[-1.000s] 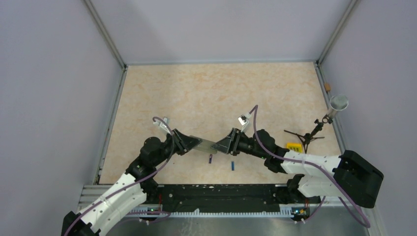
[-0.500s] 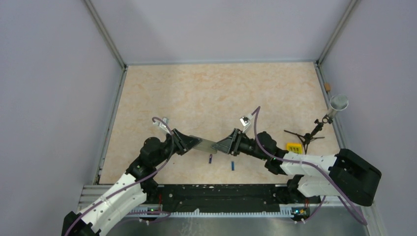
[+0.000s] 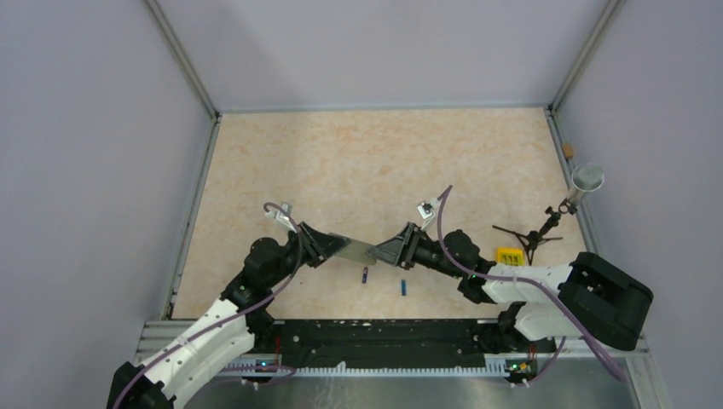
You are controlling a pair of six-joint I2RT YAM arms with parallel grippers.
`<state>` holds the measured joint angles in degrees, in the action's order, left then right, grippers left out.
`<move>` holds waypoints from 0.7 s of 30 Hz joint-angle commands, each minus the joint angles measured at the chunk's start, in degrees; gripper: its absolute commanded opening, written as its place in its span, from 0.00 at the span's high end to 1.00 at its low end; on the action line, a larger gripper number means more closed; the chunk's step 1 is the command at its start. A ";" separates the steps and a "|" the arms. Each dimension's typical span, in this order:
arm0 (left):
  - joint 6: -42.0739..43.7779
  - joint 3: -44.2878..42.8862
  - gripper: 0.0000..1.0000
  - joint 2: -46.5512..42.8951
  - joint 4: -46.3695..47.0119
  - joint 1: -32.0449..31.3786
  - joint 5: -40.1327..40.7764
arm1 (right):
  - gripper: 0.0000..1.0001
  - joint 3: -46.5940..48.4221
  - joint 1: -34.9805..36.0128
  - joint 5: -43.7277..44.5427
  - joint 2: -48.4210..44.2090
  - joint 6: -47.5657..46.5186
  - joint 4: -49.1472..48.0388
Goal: Load the batteries into the remote control
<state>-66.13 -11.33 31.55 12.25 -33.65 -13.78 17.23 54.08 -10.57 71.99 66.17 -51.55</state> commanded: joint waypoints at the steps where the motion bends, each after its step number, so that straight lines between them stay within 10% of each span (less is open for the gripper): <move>1: -4.26 -0.18 1.00 0.58 9.81 -1.38 -7.22 | 0.49 0.54 1.07 -3.56 0.45 1.83 -10.39; 21: -1.81 -1.47 1.00 2.00 4.66 -1.42 -5.33 | 0.49 0.04 1.06 -3.76 -0.44 1.83 -13.40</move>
<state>-66.96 -11.11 32.56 14.15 -33.61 -13.80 15.73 53.89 -10.61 72.07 66.70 -56.12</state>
